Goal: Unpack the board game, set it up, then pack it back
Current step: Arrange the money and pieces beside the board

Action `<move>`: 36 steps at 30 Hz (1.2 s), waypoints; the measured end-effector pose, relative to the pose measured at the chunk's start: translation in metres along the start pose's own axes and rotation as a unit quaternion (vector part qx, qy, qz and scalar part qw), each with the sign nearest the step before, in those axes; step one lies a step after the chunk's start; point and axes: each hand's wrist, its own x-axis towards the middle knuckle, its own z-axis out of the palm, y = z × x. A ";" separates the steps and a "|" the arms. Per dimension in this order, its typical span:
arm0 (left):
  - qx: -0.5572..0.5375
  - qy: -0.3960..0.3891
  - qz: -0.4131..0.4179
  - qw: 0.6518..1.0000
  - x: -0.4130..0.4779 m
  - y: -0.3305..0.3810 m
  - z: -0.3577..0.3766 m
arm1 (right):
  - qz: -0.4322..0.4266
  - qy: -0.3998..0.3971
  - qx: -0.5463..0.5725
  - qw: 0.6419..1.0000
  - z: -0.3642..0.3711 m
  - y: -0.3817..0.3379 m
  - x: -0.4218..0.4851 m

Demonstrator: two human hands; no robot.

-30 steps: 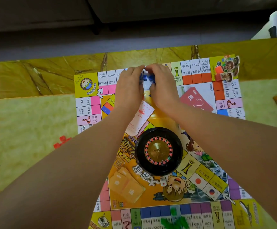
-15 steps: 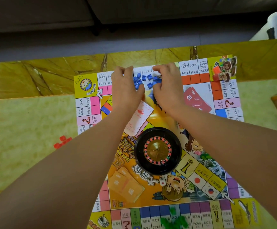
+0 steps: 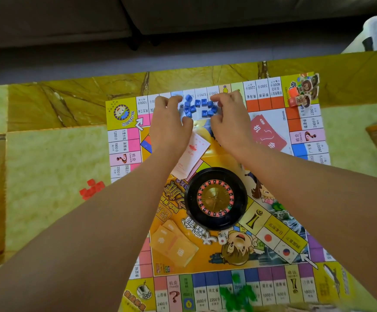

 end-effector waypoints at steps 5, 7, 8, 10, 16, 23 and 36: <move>-0.009 0.039 0.011 0.999 -0.040 0.013 -0.005 | -0.006 0.019 0.019 1.000 -0.014 0.000 -0.035; -0.018 0.034 0.015 0.999 -0.059 0.022 -0.006 | -0.001 0.021 0.042 0.999 -0.022 0.001 -0.054; -0.023 0.032 0.017 0.999 -0.067 0.026 -0.005 | 0.002 0.019 0.049 0.999 -0.027 0.002 -0.064; -0.034 0.010 0.028 0.999 -0.089 0.038 -0.002 | 0.012 0.020 0.056 0.998 -0.041 0.005 -0.090; -0.021 -0.078 0.196 0.977 -0.184 0.078 0.034 | 0.111 0.059 0.053 0.991 -0.087 0.056 -0.192; 0.107 -0.237 0.352 0.899 -0.299 0.108 0.100 | 0.219 0.084 -0.049 0.971 -0.123 0.134 -0.320; 0.223 -0.205 0.279 0.911 -0.375 0.158 0.152 | 0.209 0.064 0.102 0.971 -0.168 0.206 -0.418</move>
